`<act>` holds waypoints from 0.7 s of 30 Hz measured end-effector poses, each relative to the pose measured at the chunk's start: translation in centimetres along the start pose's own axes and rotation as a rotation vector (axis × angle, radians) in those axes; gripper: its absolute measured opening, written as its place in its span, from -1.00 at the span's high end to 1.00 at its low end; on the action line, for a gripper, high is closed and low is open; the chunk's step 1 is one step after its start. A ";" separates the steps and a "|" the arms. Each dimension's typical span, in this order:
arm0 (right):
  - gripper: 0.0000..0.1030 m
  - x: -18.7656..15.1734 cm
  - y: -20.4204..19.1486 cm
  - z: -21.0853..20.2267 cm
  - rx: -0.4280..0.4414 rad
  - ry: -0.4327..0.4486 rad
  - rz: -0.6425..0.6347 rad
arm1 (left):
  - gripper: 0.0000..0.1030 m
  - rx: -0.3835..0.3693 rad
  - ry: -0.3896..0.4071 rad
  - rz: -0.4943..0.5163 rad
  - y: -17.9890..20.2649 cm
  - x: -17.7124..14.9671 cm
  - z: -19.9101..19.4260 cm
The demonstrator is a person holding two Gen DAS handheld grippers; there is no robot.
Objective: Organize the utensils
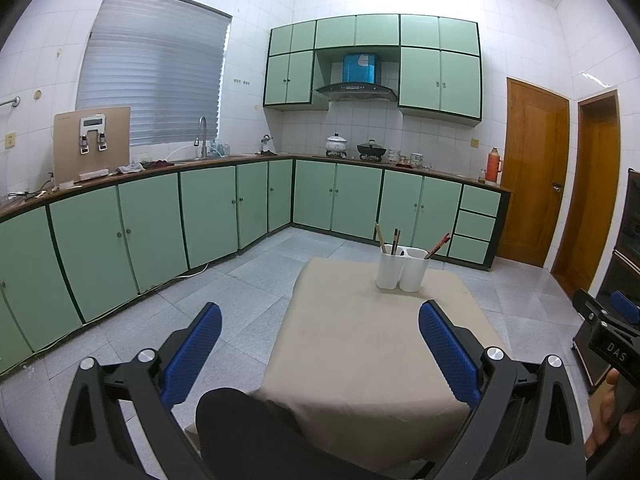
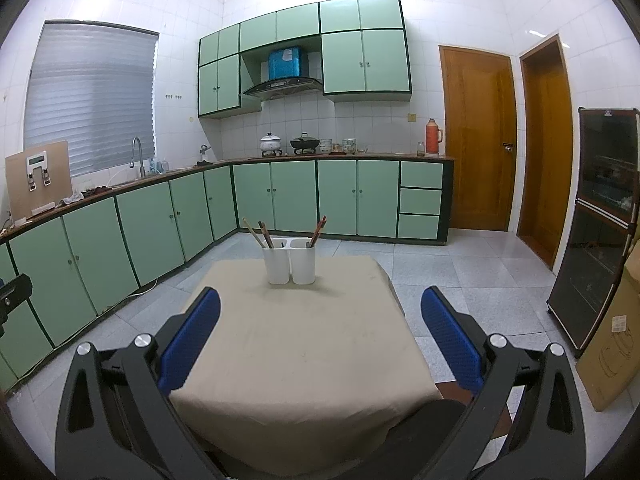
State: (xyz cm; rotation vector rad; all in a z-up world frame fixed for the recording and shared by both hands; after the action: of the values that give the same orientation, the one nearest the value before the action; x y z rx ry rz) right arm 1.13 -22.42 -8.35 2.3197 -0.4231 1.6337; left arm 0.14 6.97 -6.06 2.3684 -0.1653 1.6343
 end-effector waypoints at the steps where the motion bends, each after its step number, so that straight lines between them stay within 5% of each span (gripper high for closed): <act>1: -0.89 0.0 0.0 0.0 0.000 0.000 0.000 | -0.88 0.000 0.000 -0.001 0.0 0.0 0.0; 21: -0.89 0.1 -0.1 0.0 -0.001 0.002 0.004 | -0.88 -0.004 0.000 0.001 0.5 0.4 -0.1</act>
State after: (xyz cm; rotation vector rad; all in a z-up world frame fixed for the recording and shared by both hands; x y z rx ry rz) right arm 1.22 -22.34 -8.26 2.3183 -0.4278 1.6366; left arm 0.09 6.53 -5.59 2.3655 -0.1691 1.6332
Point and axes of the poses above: each gripper's, at about its wrist camera, not at the fingertips, and z roughly the way its jaws point, y to its right, x to its top, the point moved 6 cm from there along z, roughly the way its jaws point, and after that the axes turned 15 degrees about -x, right-handed, at the moved point
